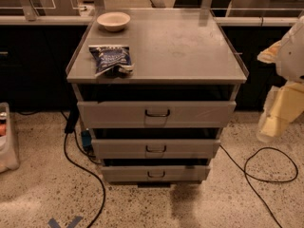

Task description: Open top drawer

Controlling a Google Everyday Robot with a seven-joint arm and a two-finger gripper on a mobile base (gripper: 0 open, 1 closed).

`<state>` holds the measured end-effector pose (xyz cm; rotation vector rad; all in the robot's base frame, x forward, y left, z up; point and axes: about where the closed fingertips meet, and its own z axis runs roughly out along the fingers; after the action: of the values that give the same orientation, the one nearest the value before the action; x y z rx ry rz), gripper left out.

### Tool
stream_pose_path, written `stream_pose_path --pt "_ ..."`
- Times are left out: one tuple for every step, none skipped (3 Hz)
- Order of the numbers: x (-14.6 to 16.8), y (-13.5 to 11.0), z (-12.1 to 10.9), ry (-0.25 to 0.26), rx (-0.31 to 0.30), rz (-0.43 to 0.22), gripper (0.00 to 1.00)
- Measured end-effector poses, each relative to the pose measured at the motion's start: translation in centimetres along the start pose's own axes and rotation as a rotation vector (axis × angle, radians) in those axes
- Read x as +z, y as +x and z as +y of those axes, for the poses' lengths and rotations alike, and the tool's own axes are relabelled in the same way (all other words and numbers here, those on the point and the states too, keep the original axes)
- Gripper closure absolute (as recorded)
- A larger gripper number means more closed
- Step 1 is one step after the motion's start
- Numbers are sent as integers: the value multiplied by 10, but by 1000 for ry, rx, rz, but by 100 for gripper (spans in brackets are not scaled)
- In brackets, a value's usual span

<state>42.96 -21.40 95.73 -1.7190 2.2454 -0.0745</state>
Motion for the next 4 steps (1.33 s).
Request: stream_pose_path --pt "38 2 9 -39 15 -8 0" --pt "93 -14 16 -56 -15 -38 0" --pt "124 -29 13 -53 -45 -75 0" --pt "124 -30 14 -53 -46 -75 0"
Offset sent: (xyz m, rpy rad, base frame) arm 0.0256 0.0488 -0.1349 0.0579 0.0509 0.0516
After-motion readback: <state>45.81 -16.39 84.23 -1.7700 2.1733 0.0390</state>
